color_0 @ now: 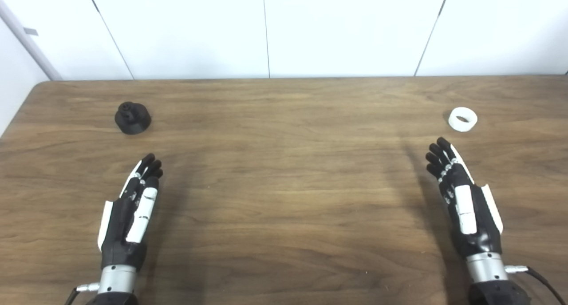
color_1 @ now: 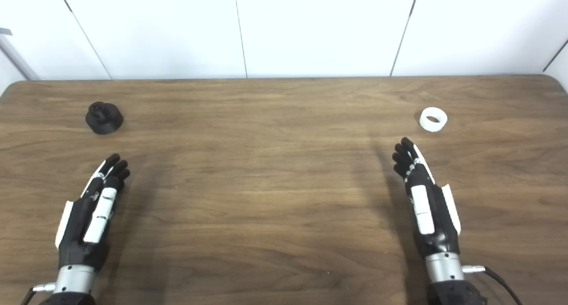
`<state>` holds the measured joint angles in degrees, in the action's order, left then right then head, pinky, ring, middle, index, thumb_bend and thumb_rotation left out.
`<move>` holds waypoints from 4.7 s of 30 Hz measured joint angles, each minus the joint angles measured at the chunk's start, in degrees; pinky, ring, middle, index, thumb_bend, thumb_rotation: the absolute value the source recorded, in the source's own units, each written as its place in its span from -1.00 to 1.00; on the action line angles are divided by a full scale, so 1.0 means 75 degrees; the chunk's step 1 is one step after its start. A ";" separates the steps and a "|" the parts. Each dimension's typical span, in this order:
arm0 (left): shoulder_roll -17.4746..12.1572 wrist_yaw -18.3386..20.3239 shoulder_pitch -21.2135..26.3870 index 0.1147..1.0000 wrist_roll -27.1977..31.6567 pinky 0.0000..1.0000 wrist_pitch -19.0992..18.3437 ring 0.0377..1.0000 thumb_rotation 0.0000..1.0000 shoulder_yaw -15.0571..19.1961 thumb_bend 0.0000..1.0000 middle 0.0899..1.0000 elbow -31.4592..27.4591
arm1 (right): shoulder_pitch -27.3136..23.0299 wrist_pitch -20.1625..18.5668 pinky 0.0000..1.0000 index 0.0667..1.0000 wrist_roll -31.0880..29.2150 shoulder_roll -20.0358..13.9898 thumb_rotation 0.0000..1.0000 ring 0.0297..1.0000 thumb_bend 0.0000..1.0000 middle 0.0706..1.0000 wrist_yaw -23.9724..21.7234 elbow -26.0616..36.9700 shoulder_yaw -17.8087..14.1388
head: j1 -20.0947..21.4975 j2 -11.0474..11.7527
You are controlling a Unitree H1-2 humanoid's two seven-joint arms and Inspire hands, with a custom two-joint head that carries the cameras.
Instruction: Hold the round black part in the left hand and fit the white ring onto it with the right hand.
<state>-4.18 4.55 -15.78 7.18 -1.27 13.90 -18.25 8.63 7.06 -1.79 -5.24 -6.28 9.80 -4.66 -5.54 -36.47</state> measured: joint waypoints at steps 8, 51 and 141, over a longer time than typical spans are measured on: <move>0.0000 0.0001 0.0000 0.83 0.0001 0.96 0.0000 0.83 0.32 0.0007 -0.04 0.80 0.0000 | 0.0000 0.0000 0.84 0.86 -0.0005 0.0000 0.96 0.84 0.08 0.85 0.0000 0.0000 0.0000 | 0.0000 0.0000; 0.0127 -0.0587 0.0041 0.83 -0.0792 0.96 0.0685 0.86 0.46 -0.0656 -0.10 0.81 0.0442 | -0.0239 0.0765 1.00 1.00 -0.0778 -0.0525 1.00 0.97 -0.02 0.98 -0.0235 -0.0556 -0.0066 | -0.2332 0.0973; -0.2851 -0.0019 0.3611 0.66 -0.6015 1.00 -0.3367 1.00 -0.18 -0.0750 0.79 0.88 0.1945 | -0.0116 0.0883 1.00 0.99 -0.0621 -0.0657 1.00 0.94 -0.06 0.96 -0.0181 -0.0602 -0.0154 | -0.1934 0.0973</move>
<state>-25.56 4.41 11.31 -37.93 -26.53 8.27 -3.66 7.76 13.69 -6.45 -10.17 -7.63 5.28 -5.82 -20.04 -29.18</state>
